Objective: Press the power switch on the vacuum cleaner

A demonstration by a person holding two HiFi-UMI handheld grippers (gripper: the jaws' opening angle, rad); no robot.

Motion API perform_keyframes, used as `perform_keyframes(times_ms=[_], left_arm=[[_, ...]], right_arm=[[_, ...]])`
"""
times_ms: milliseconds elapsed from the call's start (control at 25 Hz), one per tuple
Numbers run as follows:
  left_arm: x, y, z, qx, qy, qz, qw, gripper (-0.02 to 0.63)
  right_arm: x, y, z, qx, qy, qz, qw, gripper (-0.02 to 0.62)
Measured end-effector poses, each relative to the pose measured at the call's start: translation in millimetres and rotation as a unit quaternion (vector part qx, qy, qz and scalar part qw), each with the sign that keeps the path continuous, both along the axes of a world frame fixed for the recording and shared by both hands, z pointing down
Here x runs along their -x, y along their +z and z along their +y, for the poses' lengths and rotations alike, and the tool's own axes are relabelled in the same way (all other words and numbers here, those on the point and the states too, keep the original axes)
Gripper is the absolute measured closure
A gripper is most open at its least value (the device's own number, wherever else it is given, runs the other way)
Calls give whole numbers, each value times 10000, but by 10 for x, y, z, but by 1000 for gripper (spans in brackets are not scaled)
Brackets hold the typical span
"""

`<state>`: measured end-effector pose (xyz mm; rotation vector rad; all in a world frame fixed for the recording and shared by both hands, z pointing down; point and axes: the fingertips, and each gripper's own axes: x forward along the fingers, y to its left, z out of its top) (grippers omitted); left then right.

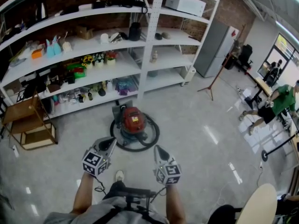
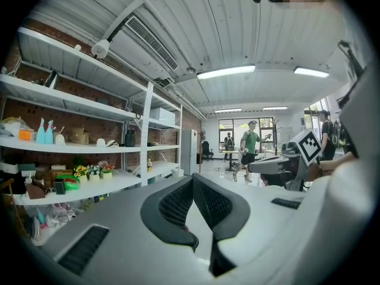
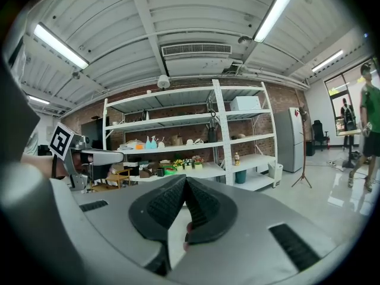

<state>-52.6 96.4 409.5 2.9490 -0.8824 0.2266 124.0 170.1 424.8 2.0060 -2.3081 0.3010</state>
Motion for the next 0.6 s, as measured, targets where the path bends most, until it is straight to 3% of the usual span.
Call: perform_keyframes(times_ms=[600], left_arm=[[-213,5,-1101,39,260,-83,9996,600]], right_arm=[[-136,-10,-1016,211,214,-34,9995,583]])
